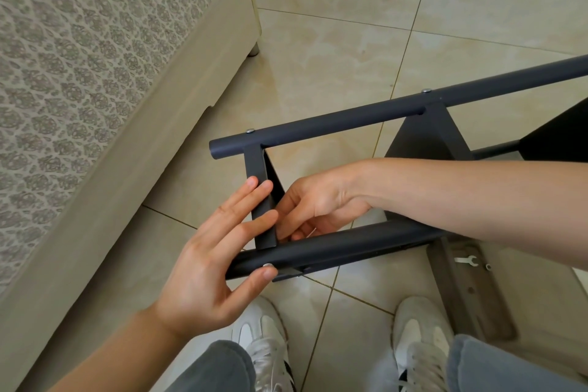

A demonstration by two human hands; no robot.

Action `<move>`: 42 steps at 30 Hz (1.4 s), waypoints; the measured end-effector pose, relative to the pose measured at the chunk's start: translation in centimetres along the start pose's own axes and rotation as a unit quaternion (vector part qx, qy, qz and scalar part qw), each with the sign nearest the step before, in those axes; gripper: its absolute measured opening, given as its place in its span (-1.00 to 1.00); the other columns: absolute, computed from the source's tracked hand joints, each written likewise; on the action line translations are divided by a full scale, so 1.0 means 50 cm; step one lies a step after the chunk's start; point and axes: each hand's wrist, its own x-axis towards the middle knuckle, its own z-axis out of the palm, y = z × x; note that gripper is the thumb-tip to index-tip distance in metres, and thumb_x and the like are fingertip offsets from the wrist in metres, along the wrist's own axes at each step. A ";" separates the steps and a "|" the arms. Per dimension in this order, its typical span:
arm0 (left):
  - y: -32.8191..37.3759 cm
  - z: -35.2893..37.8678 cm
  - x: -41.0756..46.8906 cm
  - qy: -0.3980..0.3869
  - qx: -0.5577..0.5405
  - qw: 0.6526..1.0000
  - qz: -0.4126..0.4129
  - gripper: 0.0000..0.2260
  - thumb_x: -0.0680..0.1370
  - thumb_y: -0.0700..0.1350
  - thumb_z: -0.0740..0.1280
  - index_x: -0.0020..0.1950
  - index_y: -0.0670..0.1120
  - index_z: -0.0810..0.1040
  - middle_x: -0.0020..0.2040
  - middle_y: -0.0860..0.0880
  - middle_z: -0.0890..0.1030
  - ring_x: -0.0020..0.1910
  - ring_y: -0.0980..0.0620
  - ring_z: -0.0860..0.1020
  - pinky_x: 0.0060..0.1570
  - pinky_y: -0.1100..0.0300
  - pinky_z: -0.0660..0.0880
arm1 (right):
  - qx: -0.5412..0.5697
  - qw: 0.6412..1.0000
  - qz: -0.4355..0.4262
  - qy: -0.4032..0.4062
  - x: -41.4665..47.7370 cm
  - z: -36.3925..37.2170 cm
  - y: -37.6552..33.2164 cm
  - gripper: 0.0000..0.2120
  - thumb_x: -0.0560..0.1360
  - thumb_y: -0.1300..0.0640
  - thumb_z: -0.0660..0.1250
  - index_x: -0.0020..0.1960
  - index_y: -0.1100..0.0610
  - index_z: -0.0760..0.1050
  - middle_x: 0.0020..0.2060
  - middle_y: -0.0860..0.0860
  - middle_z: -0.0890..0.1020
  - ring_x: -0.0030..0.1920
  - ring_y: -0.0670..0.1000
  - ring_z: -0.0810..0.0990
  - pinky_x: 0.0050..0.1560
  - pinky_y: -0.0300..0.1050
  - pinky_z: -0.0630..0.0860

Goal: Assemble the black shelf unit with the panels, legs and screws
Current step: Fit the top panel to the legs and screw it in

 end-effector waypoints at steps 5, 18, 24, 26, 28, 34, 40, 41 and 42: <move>-0.001 0.000 -0.001 0.000 0.001 1.000 0.002 -0.55 0.63 0.07 0.24 0.34 -0.24 0.49 0.50 -0.23 0.37 0.55 -0.22 0.24 0.50 -0.06 0.23 | 0.011 1.000 0.011 -0.021 0.003 0.000 0.002 -0.88 0.59 0.31 0.25 -0.05 0.25 0.56 -0.26 0.06 0.66 -0.29 -0.06 0.66 -0.26 -0.22 0.61; 0.000 -0.003 -0.001 -0.006 0.009 1.000 -0.002 -0.54 0.62 0.08 0.24 0.32 -0.26 0.52 0.50 -0.22 0.37 0.56 -0.20 0.24 0.50 -0.04 0.23 | -0.016 1.000 0.015 -0.015 0.008 -0.006 0.002 -0.91 0.57 0.30 0.28 -0.08 0.24 0.55 -0.26 0.07 0.58 -0.28 -0.04 0.52 -0.26 -0.25 0.59; -0.001 -0.002 -0.001 -0.003 0.010 1.000 0.001 -0.54 0.63 0.09 0.23 0.32 -0.26 0.52 0.50 -0.22 0.37 0.55 -0.21 0.24 0.49 -0.06 0.24 | -0.016 1.000 0.021 -0.015 0.012 -0.009 0.005 -0.89 0.57 0.29 0.29 -0.10 0.23 0.57 -0.25 0.09 0.59 -0.29 -0.03 0.53 -0.24 -0.23 0.59; -0.002 -0.002 -0.001 -0.002 0.010 1.000 0.003 -0.54 0.63 0.10 0.23 0.33 -0.24 0.51 0.50 -0.22 0.37 0.55 -0.21 0.24 0.49 -0.06 0.24 | -0.011 1.000 0.023 -0.018 0.012 -0.009 0.005 -0.89 0.57 0.28 0.29 -0.09 0.23 0.57 -0.22 0.10 0.60 -0.25 -0.01 0.56 -0.22 -0.21 0.61; -0.002 -0.002 -0.002 0.000 0.009 1.000 0.003 -0.55 0.63 0.10 0.24 0.34 -0.22 0.49 0.50 -0.21 0.37 0.55 -0.21 0.24 0.49 -0.05 0.24 | -0.007 1.000 0.026 -0.016 0.012 -0.008 0.005 -0.89 0.57 0.28 0.29 -0.09 0.24 0.57 -0.21 0.11 0.62 -0.23 0.00 0.59 -0.23 -0.21 0.62; -0.004 0.000 -0.001 -0.001 0.010 1.000 0.003 -0.55 0.62 0.10 0.24 0.34 -0.21 0.49 0.50 -0.21 0.37 0.55 -0.21 0.24 0.49 -0.07 0.25 | -0.004 0.999 0.035 -0.008 0.019 -0.004 0.009 -0.89 0.57 0.26 0.29 -0.07 0.26 0.57 -0.21 0.12 0.64 -0.21 0.01 0.61 -0.22 -0.20 0.63; -0.002 -0.001 -0.001 -0.001 0.012 1.000 0.000 -0.53 0.62 0.10 0.24 0.31 -0.26 0.52 0.50 -0.22 0.37 0.55 -0.20 0.25 0.49 -0.07 0.25 | -0.006 0.999 0.034 -0.020 0.012 -0.009 0.004 -0.89 0.57 0.26 0.30 -0.10 0.23 0.58 -0.24 0.10 0.63 -0.25 -0.02 0.59 -0.23 -0.21 0.61; -0.003 -0.001 -0.001 -0.001 0.013 1.000 0.000 -0.54 0.62 0.10 0.24 0.31 -0.26 0.52 0.50 -0.22 0.37 0.55 -0.20 0.25 0.48 -0.07 0.25 | -0.003 0.999 0.038 -0.020 0.012 -0.009 0.005 -0.89 0.57 0.26 0.30 -0.09 0.24 0.58 -0.24 0.10 0.64 -0.24 -0.01 0.60 -0.23 -0.20 0.61; -0.003 -0.001 -0.001 0.000 0.013 1.000 0.001 -0.54 0.62 0.10 0.24 0.31 -0.25 0.52 0.50 -0.22 0.37 0.55 -0.20 0.25 0.48 -0.07 0.25 | 0.000 0.999 0.043 -0.019 0.014 -0.008 0.006 -0.89 0.57 0.25 0.29 -0.07 0.24 0.58 -0.23 0.10 0.64 -0.23 0.00 0.61 -0.23 -0.20 0.62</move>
